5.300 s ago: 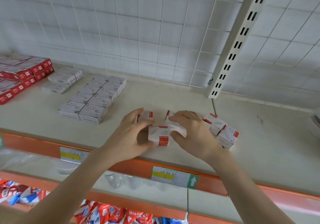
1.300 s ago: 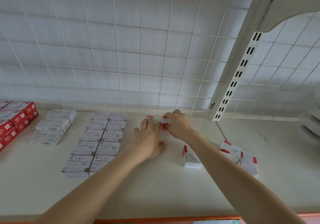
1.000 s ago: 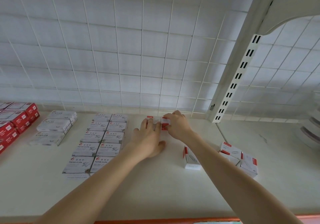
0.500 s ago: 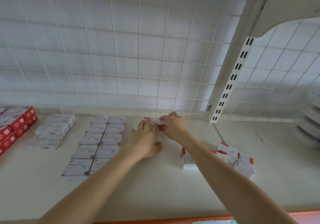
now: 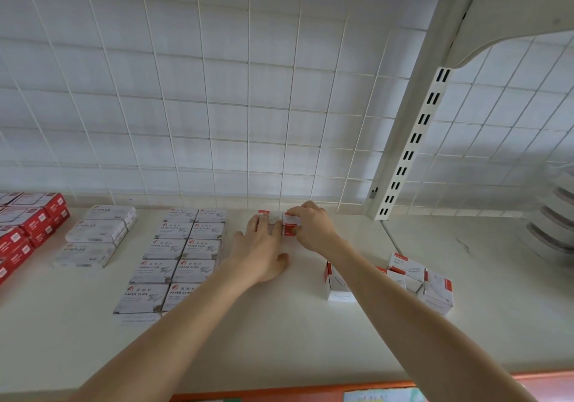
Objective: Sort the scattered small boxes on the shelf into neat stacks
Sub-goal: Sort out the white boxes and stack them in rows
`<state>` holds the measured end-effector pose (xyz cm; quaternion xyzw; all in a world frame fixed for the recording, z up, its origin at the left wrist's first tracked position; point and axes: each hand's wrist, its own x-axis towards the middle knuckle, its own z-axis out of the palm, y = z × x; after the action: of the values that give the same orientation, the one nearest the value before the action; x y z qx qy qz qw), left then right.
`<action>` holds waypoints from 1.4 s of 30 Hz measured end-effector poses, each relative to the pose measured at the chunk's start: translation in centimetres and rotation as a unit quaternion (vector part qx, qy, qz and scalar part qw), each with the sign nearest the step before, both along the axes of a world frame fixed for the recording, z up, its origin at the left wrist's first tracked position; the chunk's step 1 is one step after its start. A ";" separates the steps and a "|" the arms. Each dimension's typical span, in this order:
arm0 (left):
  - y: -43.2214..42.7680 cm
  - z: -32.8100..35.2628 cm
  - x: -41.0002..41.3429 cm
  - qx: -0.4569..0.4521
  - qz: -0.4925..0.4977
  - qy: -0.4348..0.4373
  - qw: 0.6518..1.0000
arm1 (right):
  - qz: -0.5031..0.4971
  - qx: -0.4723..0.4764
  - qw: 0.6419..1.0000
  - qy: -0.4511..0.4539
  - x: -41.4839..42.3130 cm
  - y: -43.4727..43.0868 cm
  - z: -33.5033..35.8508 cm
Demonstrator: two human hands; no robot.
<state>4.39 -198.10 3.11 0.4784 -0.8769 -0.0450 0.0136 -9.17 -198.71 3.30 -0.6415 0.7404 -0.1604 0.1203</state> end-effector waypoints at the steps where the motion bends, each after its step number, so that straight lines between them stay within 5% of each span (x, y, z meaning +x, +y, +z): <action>1: 0.1 0.1 0.0 -0.004 0.001 0.001 1.000 | 0.002 -0.002 1.000 -0.004 -0.1 0.2 0.0; 9: 2.7 0.8 -1.1 -0.028 -0.059 0.030 0.997 | -0.008 -0.022 1.000 -0.017 -3.0 3.7 2.0; 16: 5.3 1.3 -4.0 0.080 -0.155 0.083 0.981 | -0.061 -0.029 0.998 -0.018 -5.8 9.1 3.3; 24: 6.0 0.8 -5.5 0.110 -0.137 0.116 0.978 | -0.067 -0.116 0.990 -0.033 -6.0 13.3 2.1; 32: 6.2 1.1 -2.8 -0.014 -0.022 0.079 0.997 | -0.057 0.006 0.997 0.043 -5.8 14.6 2.3; 42: 7.2 1.5 -0.5 -0.002 -0.037 0.040 0.998 | -0.011 0.010 0.996 0.085 -5.2 14.8 2.1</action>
<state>3.90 -190.91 4.58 0.4431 -0.8930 -0.0628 0.0484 -14.35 -183.93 5.43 -0.6431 0.7568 -0.0988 0.0616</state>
